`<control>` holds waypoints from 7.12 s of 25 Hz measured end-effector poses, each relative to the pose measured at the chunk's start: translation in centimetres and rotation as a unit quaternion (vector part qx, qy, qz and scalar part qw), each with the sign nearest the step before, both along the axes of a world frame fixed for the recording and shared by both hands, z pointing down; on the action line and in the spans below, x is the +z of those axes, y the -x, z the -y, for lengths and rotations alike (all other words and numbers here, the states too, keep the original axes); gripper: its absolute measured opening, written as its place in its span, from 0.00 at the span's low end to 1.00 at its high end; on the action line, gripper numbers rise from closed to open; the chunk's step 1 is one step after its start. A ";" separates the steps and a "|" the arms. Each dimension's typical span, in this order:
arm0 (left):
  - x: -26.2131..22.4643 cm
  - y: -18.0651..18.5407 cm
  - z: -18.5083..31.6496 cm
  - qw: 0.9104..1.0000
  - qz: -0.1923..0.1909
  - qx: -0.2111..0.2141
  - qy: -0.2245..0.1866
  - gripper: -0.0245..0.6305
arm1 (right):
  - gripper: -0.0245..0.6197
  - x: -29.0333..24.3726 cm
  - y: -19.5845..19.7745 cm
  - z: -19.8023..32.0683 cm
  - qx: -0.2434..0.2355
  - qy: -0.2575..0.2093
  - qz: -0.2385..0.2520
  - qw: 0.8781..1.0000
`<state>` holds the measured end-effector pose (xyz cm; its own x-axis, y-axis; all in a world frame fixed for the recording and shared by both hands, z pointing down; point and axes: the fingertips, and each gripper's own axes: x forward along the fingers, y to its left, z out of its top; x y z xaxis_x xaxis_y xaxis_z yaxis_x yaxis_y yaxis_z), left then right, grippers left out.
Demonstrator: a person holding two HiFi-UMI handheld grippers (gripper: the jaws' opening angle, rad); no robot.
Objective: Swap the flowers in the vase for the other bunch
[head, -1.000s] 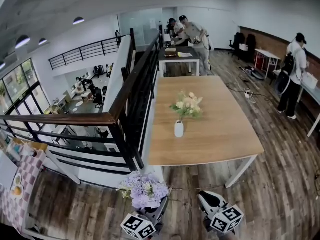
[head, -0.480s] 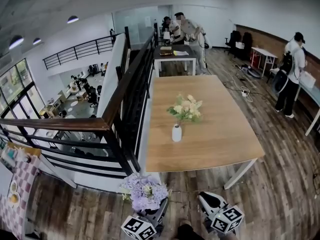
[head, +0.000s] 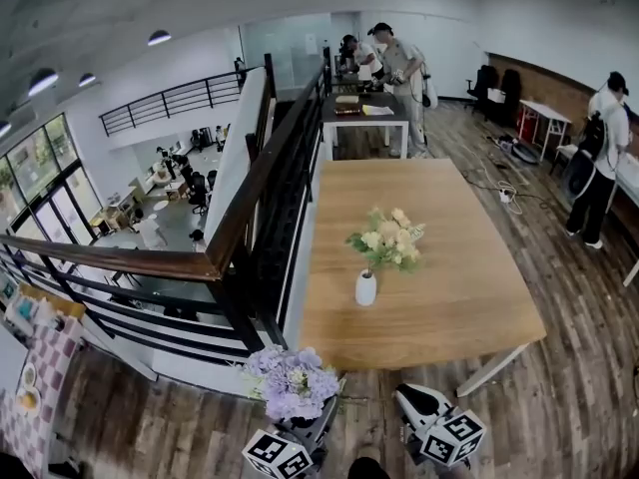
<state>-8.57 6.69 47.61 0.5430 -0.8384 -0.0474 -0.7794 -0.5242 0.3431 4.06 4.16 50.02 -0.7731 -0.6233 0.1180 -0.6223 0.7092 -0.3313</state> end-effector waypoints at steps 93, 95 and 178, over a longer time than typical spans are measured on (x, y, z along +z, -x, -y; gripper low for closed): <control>0.5 3.9 25.8 1.000 0.009 0.010 0.011 0.13 | 0.13 2.0 6.8 33.9 0.094 0.003 -0.005 0.996; 0.4 3.8 26.0 1.000 0.012 0.009 0.010 0.12 | 0.12 1.9 6.5 34.0 0.091 0.002 -0.002 0.996; -2.7 -0.6 34.2 0.997 0.029 0.064 -0.017 0.12 | 0.12 -6.3 -1.3 34.6 0.124 -0.053 0.047 0.990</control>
